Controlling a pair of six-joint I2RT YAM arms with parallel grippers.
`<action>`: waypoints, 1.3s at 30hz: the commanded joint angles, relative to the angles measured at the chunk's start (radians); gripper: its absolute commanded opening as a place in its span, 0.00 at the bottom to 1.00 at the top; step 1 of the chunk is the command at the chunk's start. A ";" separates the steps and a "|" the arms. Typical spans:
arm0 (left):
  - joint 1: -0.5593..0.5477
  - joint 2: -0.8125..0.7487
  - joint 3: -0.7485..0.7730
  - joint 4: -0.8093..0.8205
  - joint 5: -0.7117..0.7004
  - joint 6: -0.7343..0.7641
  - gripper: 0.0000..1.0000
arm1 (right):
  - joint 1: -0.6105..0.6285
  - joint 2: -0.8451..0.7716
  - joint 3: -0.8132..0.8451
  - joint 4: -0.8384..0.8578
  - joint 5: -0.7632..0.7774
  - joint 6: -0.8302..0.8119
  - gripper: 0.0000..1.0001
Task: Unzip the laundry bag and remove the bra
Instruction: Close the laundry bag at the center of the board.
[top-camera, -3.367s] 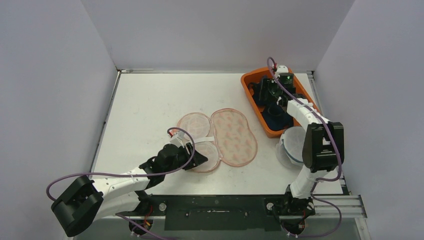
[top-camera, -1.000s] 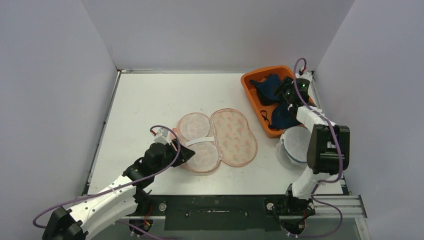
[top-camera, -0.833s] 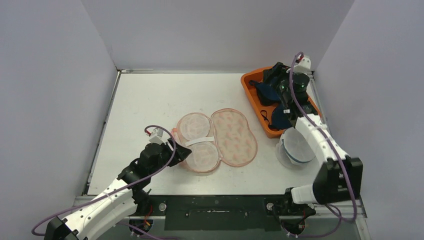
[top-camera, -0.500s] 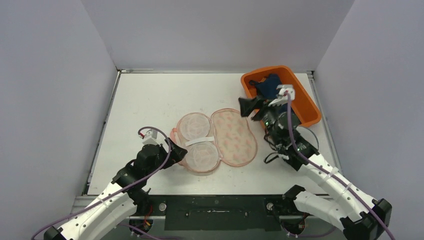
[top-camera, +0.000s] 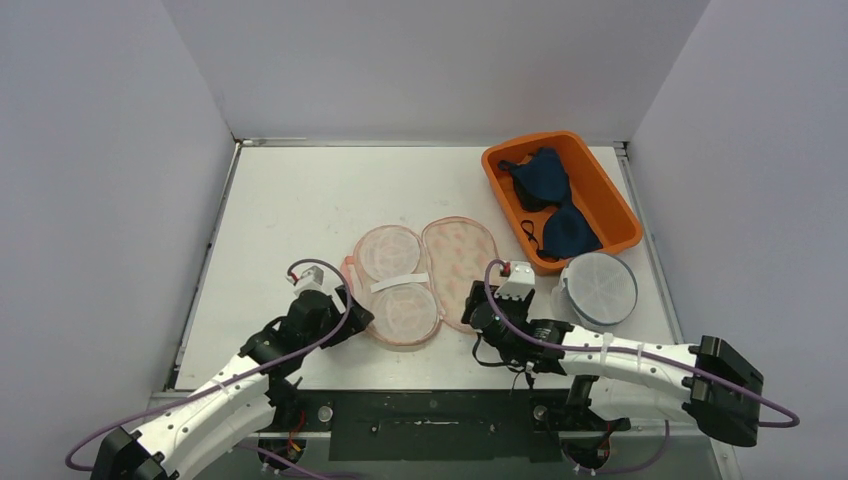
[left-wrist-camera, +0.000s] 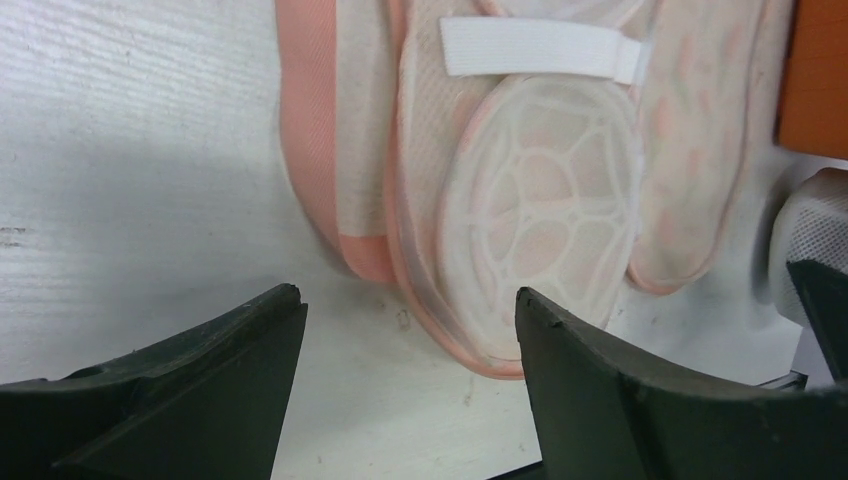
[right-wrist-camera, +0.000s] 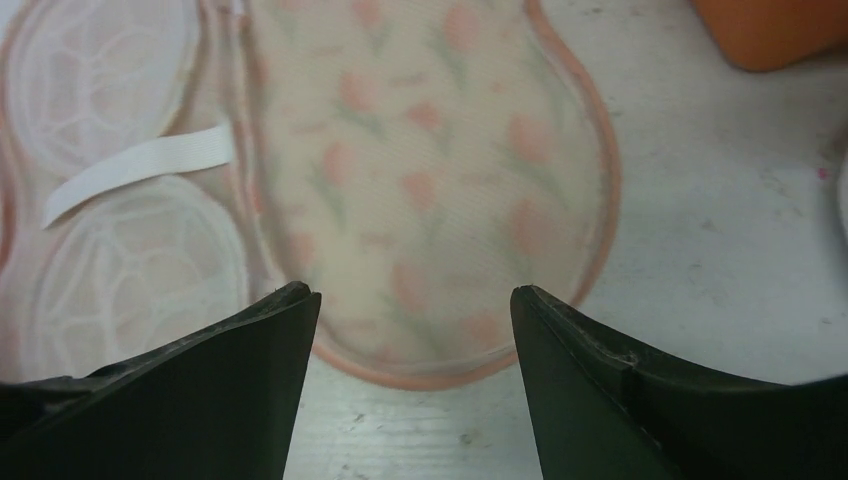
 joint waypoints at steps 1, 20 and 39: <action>0.005 0.009 -0.027 0.101 0.040 -0.014 0.75 | -0.071 0.038 -0.035 -0.043 0.177 0.181 0.71; 0.006 -0.139 -0.045 0.031 0.050 -0.031 0.75 | -0.378 0.256 -0.132 0.245 -0.075 0.068 0.35; 0.007 -0.035 0.017 0.080 0.027 0.017 0.76 | -0.149 -0.037 0.021 0.038 -0.026 -0.285 0.05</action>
